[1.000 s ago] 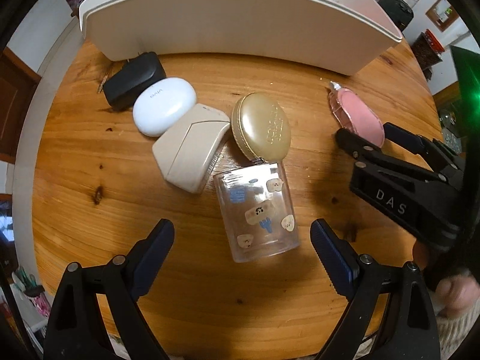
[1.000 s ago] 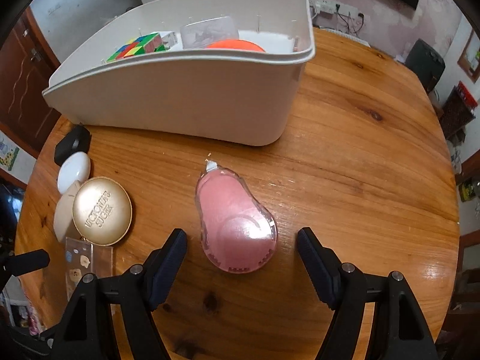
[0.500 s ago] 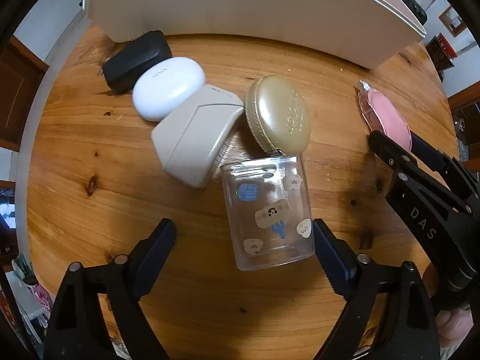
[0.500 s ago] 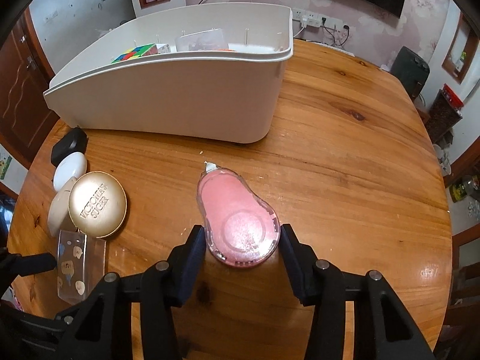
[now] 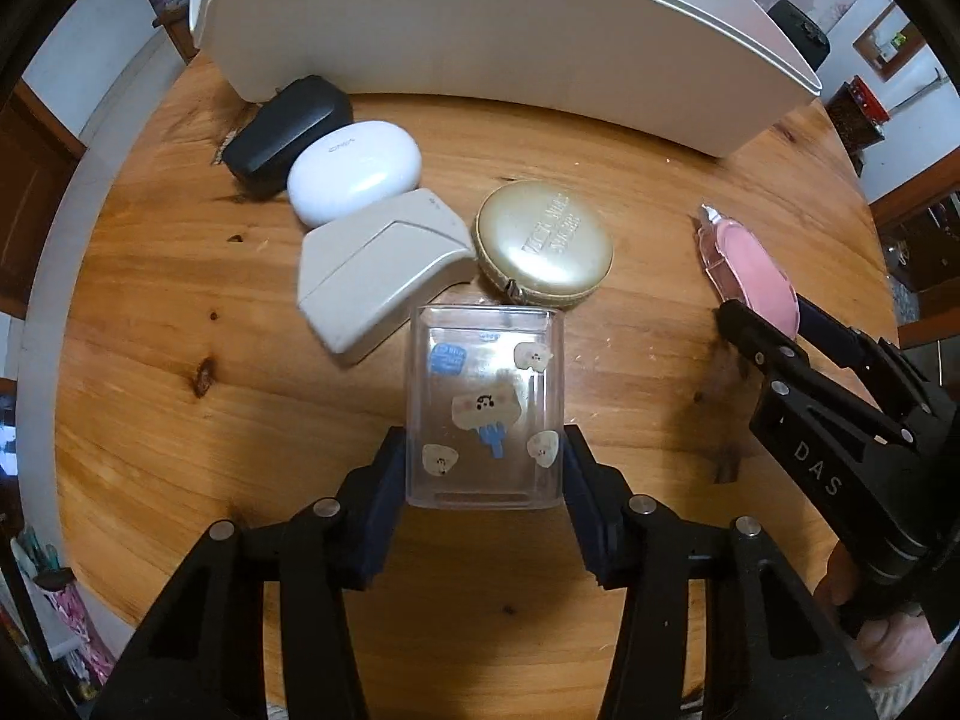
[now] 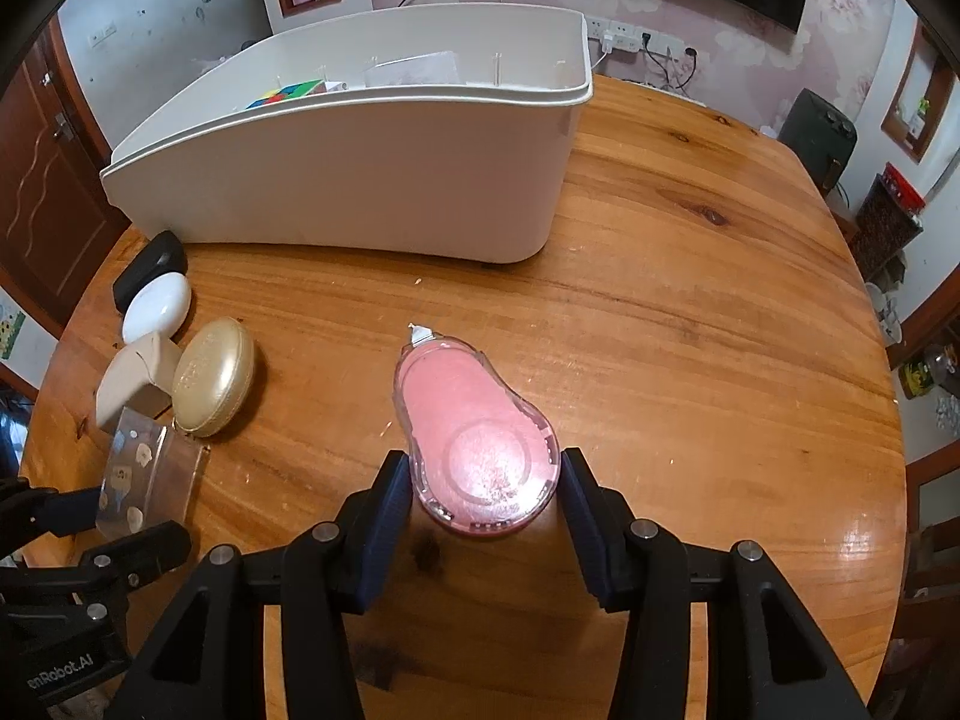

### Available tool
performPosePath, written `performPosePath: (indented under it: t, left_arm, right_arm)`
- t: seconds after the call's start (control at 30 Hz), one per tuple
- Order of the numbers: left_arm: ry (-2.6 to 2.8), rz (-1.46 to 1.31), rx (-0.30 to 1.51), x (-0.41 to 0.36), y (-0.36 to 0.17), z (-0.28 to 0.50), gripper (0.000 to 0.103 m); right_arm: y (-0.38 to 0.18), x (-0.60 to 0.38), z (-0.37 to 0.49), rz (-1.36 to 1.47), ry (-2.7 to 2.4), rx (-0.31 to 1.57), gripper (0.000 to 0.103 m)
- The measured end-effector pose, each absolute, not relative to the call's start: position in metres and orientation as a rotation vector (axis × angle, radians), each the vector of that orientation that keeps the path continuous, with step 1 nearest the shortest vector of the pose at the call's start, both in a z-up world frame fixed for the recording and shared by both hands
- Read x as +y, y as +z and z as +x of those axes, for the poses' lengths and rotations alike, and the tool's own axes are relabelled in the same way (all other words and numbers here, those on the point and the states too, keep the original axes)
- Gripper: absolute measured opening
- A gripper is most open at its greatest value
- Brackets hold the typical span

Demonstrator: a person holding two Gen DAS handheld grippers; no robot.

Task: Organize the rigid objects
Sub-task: 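Lift the clear box and pink case and carry both over the bin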

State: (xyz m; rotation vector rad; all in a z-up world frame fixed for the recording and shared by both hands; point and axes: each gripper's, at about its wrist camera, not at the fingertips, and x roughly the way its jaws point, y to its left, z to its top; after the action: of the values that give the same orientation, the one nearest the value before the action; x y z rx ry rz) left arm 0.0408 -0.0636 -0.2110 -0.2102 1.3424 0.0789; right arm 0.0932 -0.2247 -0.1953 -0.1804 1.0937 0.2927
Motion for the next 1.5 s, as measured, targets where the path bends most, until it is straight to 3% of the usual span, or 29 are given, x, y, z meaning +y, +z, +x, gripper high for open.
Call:
performPosePath:
  t: [0.47, 1.1, 1.3, 1.5]
  left_arm:
    - [0.009, -0.099, 1.133, -0.06, -0.137, 0.016, 0.053]
    - [-0.006, 0.047, 0.951, -0.017, 0.008, 0.102, 0.053]
    - [0.028, 0.067, 0.915, -0.014, 0.029, 0.135, 0.053]
    - [0.043, 0.049, 0.966, -0.015, 0.012, 0.174, 0.053]
  right_arm:
    - [-0.172, -0.214, 0.062, -0.155, 0.306, 1.076, 0.05]
    - [0.032, -0.183, 0.105, -0.205, 0.283, 0.699, 0.05]
    - [0.078, -0.169, 0.151, -0.186, 0.255, 0.646, 0.05]
    - [0.089, -0.166, 0.205, -0.11, 0.212, 0.676, 0.05]
